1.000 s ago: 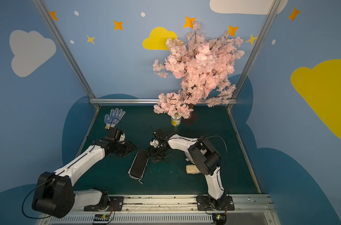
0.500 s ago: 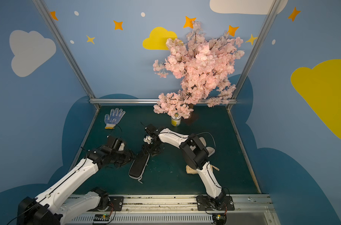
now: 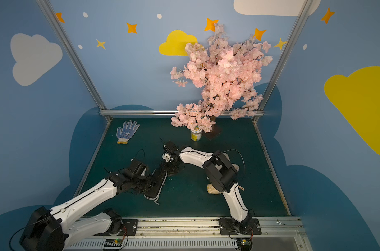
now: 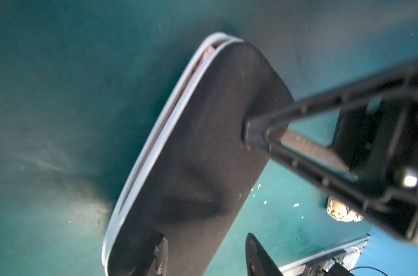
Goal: Put umbrellas into zippered umbrella sleeves
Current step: Close the umbrella sleeve at the center of the board, then pick up the umbrella sleeve at the center of the board.
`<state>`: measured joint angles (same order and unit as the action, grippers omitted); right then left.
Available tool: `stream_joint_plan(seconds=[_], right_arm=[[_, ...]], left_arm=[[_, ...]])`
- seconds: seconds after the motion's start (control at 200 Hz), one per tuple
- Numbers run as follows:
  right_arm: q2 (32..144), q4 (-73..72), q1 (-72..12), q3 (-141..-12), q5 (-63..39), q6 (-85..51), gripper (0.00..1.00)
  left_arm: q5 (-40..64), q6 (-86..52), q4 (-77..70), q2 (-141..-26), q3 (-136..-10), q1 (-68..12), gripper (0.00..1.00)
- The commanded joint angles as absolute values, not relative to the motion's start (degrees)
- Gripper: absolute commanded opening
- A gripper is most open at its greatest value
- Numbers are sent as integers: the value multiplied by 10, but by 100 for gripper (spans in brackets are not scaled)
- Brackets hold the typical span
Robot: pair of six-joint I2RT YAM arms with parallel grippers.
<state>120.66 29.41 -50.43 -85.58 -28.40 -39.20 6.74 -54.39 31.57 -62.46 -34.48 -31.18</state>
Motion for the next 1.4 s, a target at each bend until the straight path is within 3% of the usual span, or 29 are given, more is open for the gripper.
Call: stream_joint_plan(seconds=[0.0, 0.08, 0.18, 0.405, 0.681, 0.836, 0.961, 1.181, 1.231, 1.397], right_arm=[[1192, 250, -498, -776, -260, -475, 61], [1181, 213, -499, -749, -265, -509, 59], [1182, 206, -499, -749, -258, -528, 59], [1203, 177, -491, -760, -273, -561, 57], [1189, 150, -490, -745, -287, -567, 56], [1178, 89, -496, -718, -327, -563, 63], [1190, 61, -502, -702, -351, -550, 69], [1227, -4, -507, -699, -423, -524, 70], [1222, -8, -509, -697, -428, -518, 67], [1184, -43, -508, -676, -419, -511, 38]], left_arm=[[-4, -523, 323, -648, -318, -291, 54], [0, -507, 309, -667, -340, -261, 54], [15, -502, 401, -680, -408, -247, 58], [-9, -585, 502, -545, -346, -251, 80], [80, -601, 165, -568, -215, -238, 87], [168, -619, 38, -631, -179, -216, 76], [188, -602, 41, -658, -185, -205, 68], [194, -575, 33, -697, -204, -184, 61], [207, -576, 14, -717, -205, -180, 57], [287, -579, -62, -748, -213, -164, 54]])
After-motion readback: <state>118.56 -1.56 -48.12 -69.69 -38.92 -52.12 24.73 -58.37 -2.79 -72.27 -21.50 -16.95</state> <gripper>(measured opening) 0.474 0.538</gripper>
